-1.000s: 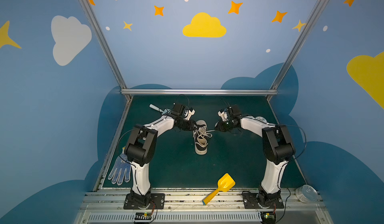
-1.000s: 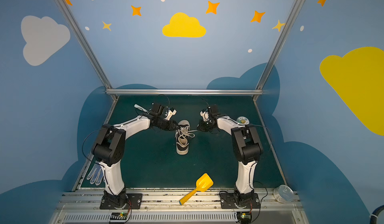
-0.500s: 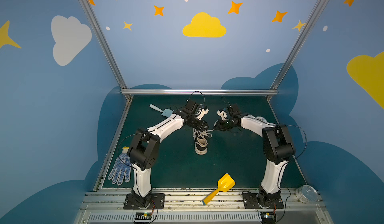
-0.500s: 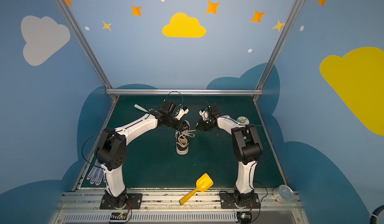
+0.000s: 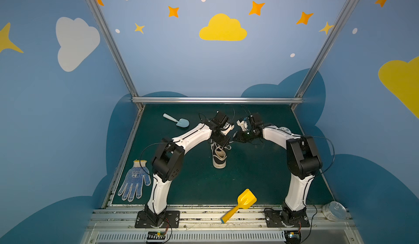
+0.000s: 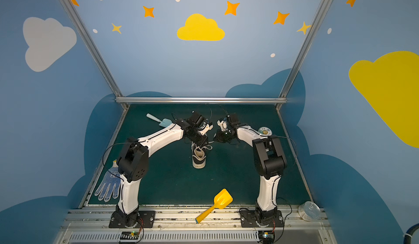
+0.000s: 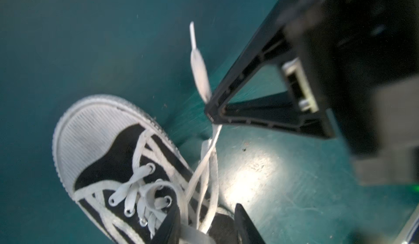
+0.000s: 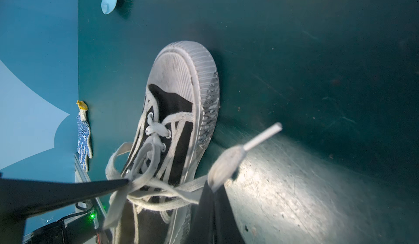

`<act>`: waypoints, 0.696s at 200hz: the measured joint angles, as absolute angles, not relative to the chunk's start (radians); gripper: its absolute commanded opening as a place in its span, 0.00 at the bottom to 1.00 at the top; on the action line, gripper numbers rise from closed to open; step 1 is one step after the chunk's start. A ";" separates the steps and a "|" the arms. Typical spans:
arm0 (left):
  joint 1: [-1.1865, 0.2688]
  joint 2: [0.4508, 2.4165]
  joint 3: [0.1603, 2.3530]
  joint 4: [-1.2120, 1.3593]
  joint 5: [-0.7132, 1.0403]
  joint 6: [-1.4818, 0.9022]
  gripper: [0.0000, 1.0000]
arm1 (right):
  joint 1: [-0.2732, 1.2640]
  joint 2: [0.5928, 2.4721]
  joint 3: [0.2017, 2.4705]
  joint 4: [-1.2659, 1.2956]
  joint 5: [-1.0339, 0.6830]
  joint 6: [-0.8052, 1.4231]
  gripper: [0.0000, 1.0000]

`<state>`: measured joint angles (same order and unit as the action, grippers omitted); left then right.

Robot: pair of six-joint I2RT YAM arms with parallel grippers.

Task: Tie the shoes

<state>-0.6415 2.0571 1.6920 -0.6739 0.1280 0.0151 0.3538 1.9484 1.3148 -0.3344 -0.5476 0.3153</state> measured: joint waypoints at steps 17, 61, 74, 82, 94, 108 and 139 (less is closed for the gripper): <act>-0.641 2.057 1.692 -0.690 0.108 0.016 0.40 | 0.354 1.948 1.315 -0.334 -0.549 0.315 0.00; -0.641 2.057 1.692 -0.715 0.035 0.015 0.30 | 0.354 1.949 1.315 -0.334 -0.551 0.315 0.00; -0.639 2.057 1.692 -0.718 0.015 0.012 0.28 | 0.354 1.950 1.315 -0.334 -0.552 0.315 0.00; -0.637 2.057 1.692 -0.718 0.006 0.010 0.28 | 0.354 1.951 1.315 -0.335 -0.551 0.315 0.00; -0.630 2.057 1.690 -0.716 0.003 0.004 0.28 | 0.354 1.952 1.315 -0.334 -0.552 0.315 0.00; -0.617 2.055 1.682 -0.707 0.004 -0.008 0.27 | 0.354 1.955 1.317 -0.335 -0.552 0.315 0.00; -0.582 2.035 1.630 -0.671 0.027 -0.038 0.27 | 0.354 1.959 1.321 -0.335 -0.556 0.315 0.00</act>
